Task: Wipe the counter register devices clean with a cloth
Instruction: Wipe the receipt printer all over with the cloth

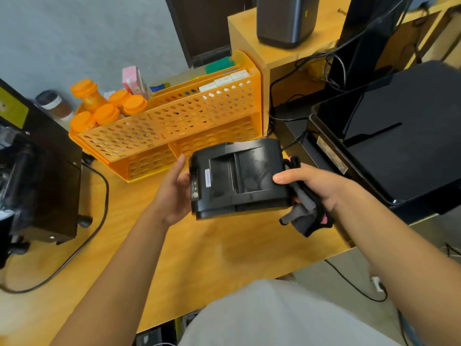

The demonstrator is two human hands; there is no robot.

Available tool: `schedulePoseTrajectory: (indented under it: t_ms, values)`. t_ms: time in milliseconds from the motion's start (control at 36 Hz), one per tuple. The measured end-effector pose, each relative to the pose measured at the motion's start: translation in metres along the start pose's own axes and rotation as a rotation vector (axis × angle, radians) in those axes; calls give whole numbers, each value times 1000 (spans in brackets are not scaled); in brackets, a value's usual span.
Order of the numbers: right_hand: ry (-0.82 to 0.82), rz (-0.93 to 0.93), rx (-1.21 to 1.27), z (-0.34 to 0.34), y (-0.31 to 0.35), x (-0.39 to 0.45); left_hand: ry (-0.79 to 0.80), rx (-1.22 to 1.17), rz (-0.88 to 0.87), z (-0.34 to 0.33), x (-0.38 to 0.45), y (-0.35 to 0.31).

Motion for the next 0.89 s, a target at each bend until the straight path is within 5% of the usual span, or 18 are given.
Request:
schedulePoseTrajectory:
  t_ms: [194, 500, 750, 889]
  values:
    - [-30, -124, -5, 16, 7, 5, 88, -86, 119, -1, 9, 31]
    - [-739, 189, 189, 19, -16, 4, -9, -201, 6, -16, 21, 54]
    - [-408, 27, 247, -11, -66, 1, 5, -258, -99, -46, 11, 91]
    - [-437, -27, 238, 5, -92, -8, 147, -152, -31, -49, -4, 120]
Point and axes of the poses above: each hand's wrist, its own x-axis towards the middle knuckle, its own z-axis out of the back of the hand, y = z × x, the point moved 2 cm from there along x, towards the middle knuckle, and after that the axes turned 1 degree about -x, right-handed, at the moved point
